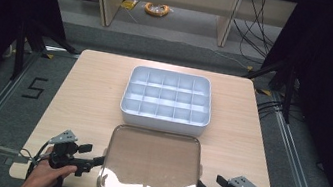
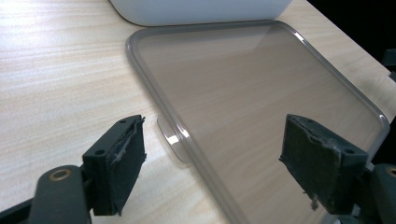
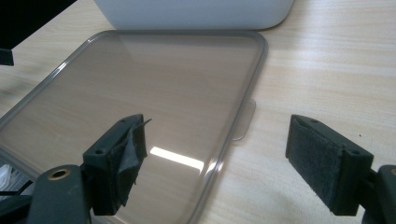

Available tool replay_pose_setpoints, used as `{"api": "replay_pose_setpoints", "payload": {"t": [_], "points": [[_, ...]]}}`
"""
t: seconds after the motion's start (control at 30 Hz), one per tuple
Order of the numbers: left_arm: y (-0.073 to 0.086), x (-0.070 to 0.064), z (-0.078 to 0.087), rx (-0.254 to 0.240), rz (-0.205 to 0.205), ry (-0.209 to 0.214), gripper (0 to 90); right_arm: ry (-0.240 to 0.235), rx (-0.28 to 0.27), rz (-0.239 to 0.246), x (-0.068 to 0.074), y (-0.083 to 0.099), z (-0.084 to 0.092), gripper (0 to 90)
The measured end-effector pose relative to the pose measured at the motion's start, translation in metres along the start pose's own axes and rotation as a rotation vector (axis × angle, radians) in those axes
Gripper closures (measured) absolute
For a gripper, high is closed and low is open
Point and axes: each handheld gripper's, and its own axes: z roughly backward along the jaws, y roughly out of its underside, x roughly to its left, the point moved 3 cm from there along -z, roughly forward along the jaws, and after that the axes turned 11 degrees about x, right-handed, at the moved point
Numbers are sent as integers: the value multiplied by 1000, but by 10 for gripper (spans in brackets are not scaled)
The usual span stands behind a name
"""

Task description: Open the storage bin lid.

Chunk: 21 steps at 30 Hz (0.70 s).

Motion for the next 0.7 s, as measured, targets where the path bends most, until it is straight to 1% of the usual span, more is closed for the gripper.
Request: {"api": "replay_pose_setpoints", "payload": {"t": [0.03, 0.07, 0.1, 0.13, 0.17, 0.2, 0.23, 0.27, 0.3, 0.33, 0.4, 0.43, 0.47, 0.5, 0.53, 0.57, 0.6, 0.63, 0.67, 0.7], "points": [[1, -1, 1, -1, 4, 0, 212, 7, -2, 26, -3, 0, 0, 212], [2, -2, 1, -1, 1, 1, 212, 6, -13, 38, -3, 1, 0, 212], [3, -3, 2, -3, 8, 1, 213, 0, -18, 33, -3, 2, 0, 212], [4, -4, 3, 9, -2, 2, 213, 3, -10, 24, -1, 3, 2, 212], [6, -6, 3, 0, -2, 1, 213, 13, -11, 7, 1, 3, 3, 212], [6, -7, 4, 7, -2, 1, 213, 6, -36, 47, 0, 3, 3, 212], [7, -8, 5, 13, -10, -1, 213, 26, -45, 60, -1, 2, 2, 212], [8, -8, 5, 4, -17, -1, 213, 21, -24, 40, 2, 3, 5, 212], [8, -9, 5, 3, -14, 2, 213, -4, -34, 58, 1, 3, 4, 212], [9, -9, 5, 13, -10, -1, 213, -3, -33, 57, 1, 2, 4, 212], [8, -10, 4, 4, -5, 2, 213, 2, -35, 54, 0, 3, 3, 212], [9, -8, 4, 4, -14, -2, 213, -3, -32, 51, 0, 3, 3, 212], [9, -8, 4, 2, -8, -2, 213, 10, -27, 22, 2, 3, 2, 212], [9, -8, 4, 2, -6, -2, 213, 20, -28, 24, 1, 3, 2, 212], [9, -8, 4, 2, -5, -1, 213, 22, -36, 55, -2, 3, 1, 212], [9, -8, 4, 4, -6, -4, 213, 21, -33, 44, -1, 3, 1, 212], [8, -8, 5, 12, -4, -4, 213, 22, -32, 43, -1, 3, 1, 212], [9, -8, 4, 10, 1, -9, 213, 24, -34, 53, -2, 3, 1, 212], [9, -8, 4, 16, -4, -2, 213, 24, -34, 54, -2, 3, 1, 212], [9, -8, 4, 6, -5, -4, 213, 23, -31, 45, -1, 3, 1, 212]]}}
